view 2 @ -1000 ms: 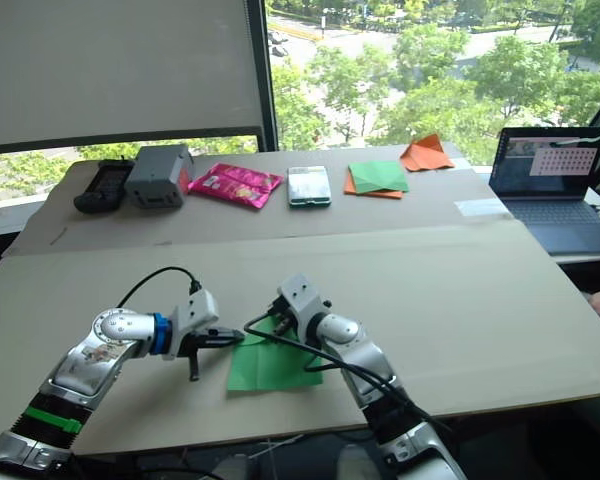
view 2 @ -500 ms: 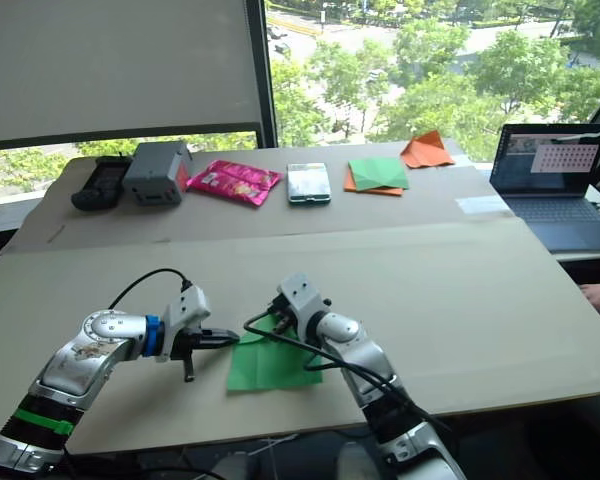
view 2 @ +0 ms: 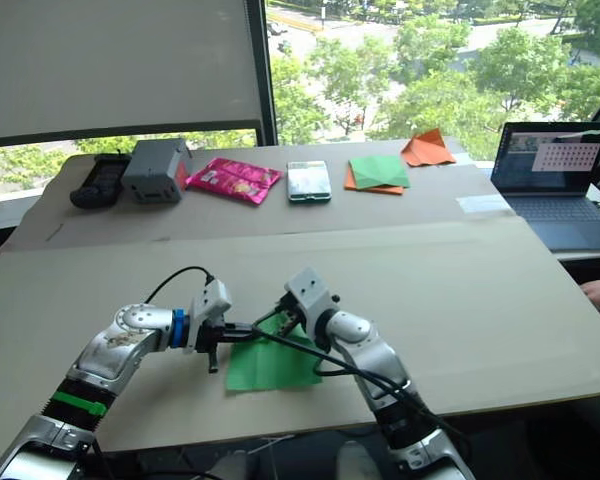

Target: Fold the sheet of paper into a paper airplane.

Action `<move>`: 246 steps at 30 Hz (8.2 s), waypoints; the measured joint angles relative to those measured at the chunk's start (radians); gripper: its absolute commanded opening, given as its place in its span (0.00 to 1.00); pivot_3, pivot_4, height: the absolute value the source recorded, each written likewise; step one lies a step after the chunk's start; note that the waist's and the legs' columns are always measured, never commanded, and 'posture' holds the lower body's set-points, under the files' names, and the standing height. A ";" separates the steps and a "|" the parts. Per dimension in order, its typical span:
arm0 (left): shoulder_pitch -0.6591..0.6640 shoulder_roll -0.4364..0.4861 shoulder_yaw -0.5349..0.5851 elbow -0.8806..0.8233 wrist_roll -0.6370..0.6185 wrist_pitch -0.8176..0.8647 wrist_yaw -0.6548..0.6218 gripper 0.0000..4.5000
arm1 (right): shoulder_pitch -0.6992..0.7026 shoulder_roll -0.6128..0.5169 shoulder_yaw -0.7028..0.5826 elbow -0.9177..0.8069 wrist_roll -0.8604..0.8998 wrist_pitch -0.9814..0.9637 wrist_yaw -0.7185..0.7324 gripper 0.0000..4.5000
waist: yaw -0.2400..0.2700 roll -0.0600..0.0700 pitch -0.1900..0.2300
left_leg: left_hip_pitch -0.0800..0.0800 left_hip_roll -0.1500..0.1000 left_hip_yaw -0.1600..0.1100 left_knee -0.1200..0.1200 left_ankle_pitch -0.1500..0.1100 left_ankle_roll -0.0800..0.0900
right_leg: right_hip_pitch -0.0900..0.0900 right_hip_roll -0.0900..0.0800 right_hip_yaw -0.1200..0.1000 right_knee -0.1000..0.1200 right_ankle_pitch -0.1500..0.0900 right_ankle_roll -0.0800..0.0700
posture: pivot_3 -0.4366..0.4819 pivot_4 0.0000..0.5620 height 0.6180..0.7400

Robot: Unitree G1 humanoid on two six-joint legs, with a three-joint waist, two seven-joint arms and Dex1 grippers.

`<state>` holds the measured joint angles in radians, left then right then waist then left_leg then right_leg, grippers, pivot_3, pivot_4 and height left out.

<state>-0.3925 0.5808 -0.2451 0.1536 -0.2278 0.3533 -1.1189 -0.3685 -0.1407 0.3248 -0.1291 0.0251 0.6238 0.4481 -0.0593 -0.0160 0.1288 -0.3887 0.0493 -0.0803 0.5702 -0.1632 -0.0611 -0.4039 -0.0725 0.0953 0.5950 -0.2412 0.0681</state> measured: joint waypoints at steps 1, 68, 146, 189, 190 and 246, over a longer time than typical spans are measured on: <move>-0.008 -0.005 -0.006 0.017 0.007 -0.022 -0.002 0.00 | 0.009 -0.007 -0.011 -0.032 0.006 0.019 0.001 0.00 | 0.004 0.000 0.000 | 0.000 0.000 0.000 0.000 0.000 0.000 | 0.000 0.000 0.000 0.000 0.000 0.000 | 0.48 0.27 0.93; -0.050 -0.061 -0.050 0.100 0.089 -0.155 -0.027 0.00 | 0.618 -0.286 -0.182 -0.538 0.236 0.080 -0.063 0.00 | 0.043 -0.003 -0.001 | -0.001 0.000 0.002 0.003 -0.006 -0.009 | 0.002 -0.005 -0.004 -0.016 0.000 0.000 | 0.48 0.27 0.93; -0.037 -0.008 -0.040 0.054 0.090 -0.112 -0.029 0.00 | 0.166 -0.034 0.031 0.023 0.204 -0.181 0.094 0.00 | 0.025 0.000 -0.010 | 0.003 0.000 0.002 0.004 -0.001 -0.002 | 0.002 -0.002 -0.002 0.001 0.000 0.000 | 0.48 0.27 0.93; 0.030 0.058 0.003 -0.037 0.052 -0.028 -0.021 0.00 | 0.101 -0.028 0.046 0.089 0.133 -0.156 0.099 0.00 | 0.018 0.000 -0.010 | 0.004 0.000 0.001 0.002 -0.002 -0.003 | 0.002 -0.001 0.000 0.002 0.000 0.000 | 0.48 0.27 0.93; 0.030 0.058 0.001 -0.033 0.055 -0.036 -0.021 0.00 | 0.091 -0.030 0.045 0.101 0.131 -0.158 0.099 0.00 | 0.018 0.000 -0.010 | 0.004 0.000 0.001 0.002 -0.002 -0.003 | 0.002 -0.001 0.000 0.002 0.000 0.000 | 0.48 0.27 0.93; 0.048 0.078 -0.035 -0.057 0.113 -0.095 -0.007 0.00 | 0.091 -0.108 0.100 -0.002 0.056 -0.005 0.159 0.00 | 0.014 0.001 -0.019 | 0.011 0.000 0.001 0.002 -0.007 -0.010 | 0.008 -0.003 -0.002 0.000 -0.001 -0.001 | 0.48 0.27 0.93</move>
<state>-0.3443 0.6592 -0.2796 0.0961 -0.1152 0.2588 -1.1258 -0.2776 -0.2490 0.4243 -0.1310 0.0816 0.6186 0.6072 -0.0453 -0.0153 0.1098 -0.3774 0.0494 -0.0790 0.5722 -0.1706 -0.0708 -0.3961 -0.0757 0.0936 0.5951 -0.2422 0.0676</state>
